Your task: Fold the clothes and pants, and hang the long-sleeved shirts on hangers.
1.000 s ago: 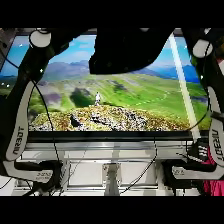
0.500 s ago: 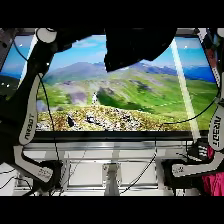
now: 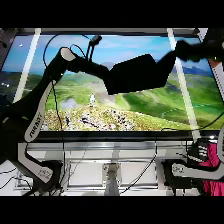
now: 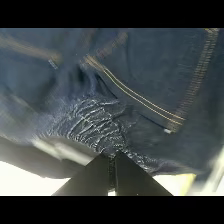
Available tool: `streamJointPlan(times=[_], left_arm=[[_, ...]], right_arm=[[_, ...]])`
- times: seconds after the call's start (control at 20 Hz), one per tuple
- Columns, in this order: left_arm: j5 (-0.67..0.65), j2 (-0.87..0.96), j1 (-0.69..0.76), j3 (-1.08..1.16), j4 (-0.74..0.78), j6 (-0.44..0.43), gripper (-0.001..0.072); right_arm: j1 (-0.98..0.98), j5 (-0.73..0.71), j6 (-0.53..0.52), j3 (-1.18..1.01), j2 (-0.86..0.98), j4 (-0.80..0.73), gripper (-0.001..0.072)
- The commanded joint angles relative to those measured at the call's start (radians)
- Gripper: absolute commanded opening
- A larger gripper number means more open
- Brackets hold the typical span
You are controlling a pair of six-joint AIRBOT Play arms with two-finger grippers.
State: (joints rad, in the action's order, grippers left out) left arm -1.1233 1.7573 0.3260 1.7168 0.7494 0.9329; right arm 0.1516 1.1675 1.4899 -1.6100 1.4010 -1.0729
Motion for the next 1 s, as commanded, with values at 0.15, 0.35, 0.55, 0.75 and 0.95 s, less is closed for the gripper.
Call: streamJointPlan(times=[0.15, 0.35, 0.55, 0.75, 0.95], left_arm=[[-0.084, -0.072, 0.065, -0.212, 0.036, 0.002, 0.0007], [-0.047, -0.158, 0.132, -0.429, 0.037, 0.003, 0.0007], [-0.009, -0.255, 0.183, -0.632, 0.036, 0.003, 0.0007], [-0.002, -0.349, 0.230, -0.769, 0.036, 0.004, 0.0007], [0.021, -0.418, 0.265, -0.796, 0.019, 0.064, 0.0007]], right_arm=[[0.004, -0.008, 0.045, 0.529, -0.301, -0.061, 0.0003], [0.004, -0.027, 0.114, 0.787, -0.487, -0.114, 0.0003], [0.004, 0.026, 0.200, 0.920, -0.666, -0.211, 0.0003], [0.004, 0.163, 0.227, 0.933, -0.802, -0.286, 0.0003], [0.003, 0.096, 0.212, 0.884, -0.822, -0.266, 0.0003]])
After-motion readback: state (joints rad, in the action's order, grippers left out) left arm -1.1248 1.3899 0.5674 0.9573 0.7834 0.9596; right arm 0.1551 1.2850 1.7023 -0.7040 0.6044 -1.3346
